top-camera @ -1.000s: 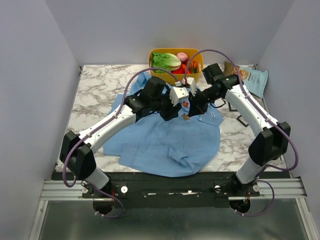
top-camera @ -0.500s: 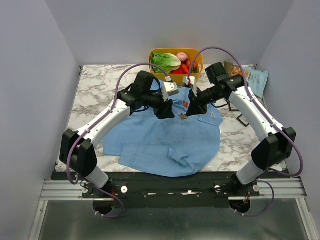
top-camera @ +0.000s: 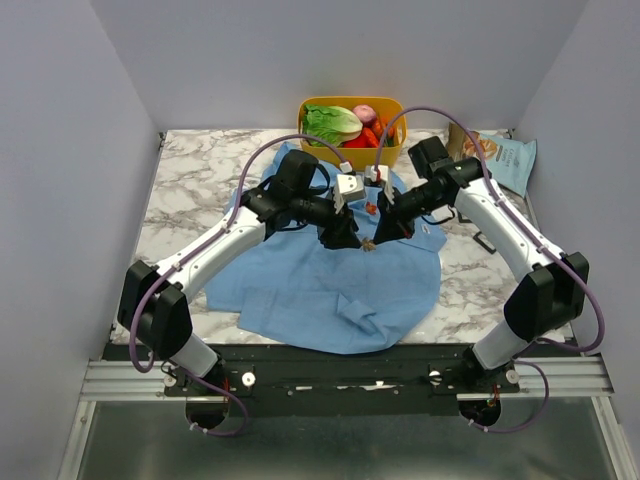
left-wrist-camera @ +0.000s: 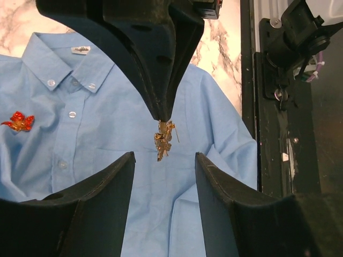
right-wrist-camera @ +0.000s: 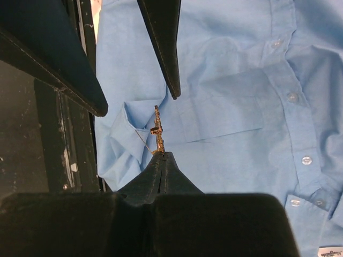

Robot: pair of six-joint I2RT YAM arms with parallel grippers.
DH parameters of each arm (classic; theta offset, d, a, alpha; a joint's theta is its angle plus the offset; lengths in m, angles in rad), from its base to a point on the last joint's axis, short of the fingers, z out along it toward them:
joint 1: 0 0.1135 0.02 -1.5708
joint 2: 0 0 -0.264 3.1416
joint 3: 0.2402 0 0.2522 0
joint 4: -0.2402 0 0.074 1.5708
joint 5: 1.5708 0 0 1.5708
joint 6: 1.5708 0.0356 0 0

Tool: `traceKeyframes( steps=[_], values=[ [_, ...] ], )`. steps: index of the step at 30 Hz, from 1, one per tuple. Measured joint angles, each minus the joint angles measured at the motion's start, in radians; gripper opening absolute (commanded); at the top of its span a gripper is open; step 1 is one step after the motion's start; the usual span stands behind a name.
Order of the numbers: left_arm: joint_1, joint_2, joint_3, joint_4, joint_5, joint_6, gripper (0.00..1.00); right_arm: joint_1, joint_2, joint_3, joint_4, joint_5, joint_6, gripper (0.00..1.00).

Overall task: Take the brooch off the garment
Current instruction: Close the brooch.

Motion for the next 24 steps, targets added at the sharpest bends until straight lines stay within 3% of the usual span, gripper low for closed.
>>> traceKeyframes(
  steps=[24],
  values=[
    [-0.002,-0.004,-0.092,0.118,0.021,-0.085,0.58,0.000,-0.043,-0.037,-0.034,-0.028,-0.086,0.01]
  ],
)
